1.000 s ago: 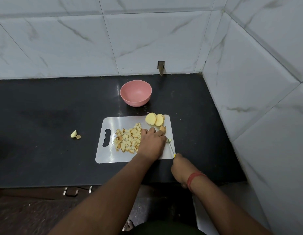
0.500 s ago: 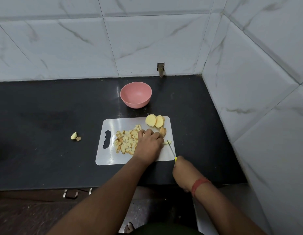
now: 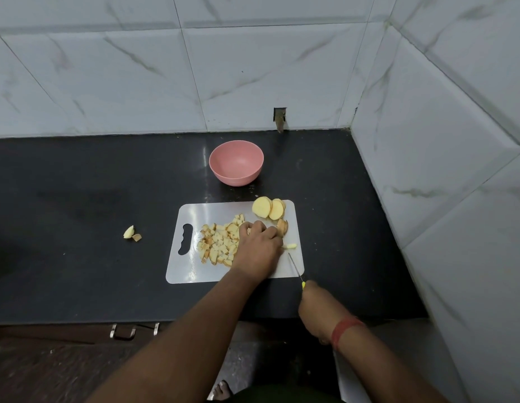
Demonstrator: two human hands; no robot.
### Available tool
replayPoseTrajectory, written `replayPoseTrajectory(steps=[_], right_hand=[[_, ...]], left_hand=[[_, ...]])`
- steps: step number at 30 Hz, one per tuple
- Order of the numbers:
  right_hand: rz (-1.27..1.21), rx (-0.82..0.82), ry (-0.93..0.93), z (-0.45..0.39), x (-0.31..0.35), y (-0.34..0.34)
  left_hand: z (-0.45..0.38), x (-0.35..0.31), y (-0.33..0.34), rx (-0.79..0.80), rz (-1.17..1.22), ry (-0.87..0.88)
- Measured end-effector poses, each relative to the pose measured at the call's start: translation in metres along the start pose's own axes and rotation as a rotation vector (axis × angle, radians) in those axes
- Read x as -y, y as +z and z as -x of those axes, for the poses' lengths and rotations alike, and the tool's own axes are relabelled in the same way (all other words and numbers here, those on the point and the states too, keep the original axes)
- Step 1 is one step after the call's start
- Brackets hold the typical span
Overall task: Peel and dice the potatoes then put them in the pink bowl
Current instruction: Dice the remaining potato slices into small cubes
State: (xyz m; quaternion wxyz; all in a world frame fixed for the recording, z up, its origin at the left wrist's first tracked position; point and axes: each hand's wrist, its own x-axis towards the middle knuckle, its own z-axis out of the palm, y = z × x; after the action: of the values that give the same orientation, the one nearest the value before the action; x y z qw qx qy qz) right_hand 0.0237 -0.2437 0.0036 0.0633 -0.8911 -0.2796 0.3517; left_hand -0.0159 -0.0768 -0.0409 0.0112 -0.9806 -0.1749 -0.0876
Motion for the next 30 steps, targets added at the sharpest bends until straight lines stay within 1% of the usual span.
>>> replayPoseTrajectory(steps=[7,17,23,28,30], right_hand=[[-0.046,-0.057,-0.01,-0.003,0.005,-0.006],[-0.002,0.023,-0.069,-0.013,0.02,-0.006],[0.007,0.071,-0.082,-0.006,0.004,0.0],[0.006,-0.038,-0.044,-0.002,0.003,-0.001],[0.005,-0.03,-0.048,-0.003,0.008,-0.002]], left_hand=[[0.013,0.009,0.009,-0.082,0.031,0.0],[0.009,0.008,0.01,-0.115,0.057,-0.047],[0.007,0.009,0.01,-0.088,0.068,-0.07],[0.013,0.017,0.01,-0.086,0.117,-0.087],[0.017,0.022,0.01,-0.087,0.125,-0.075]])
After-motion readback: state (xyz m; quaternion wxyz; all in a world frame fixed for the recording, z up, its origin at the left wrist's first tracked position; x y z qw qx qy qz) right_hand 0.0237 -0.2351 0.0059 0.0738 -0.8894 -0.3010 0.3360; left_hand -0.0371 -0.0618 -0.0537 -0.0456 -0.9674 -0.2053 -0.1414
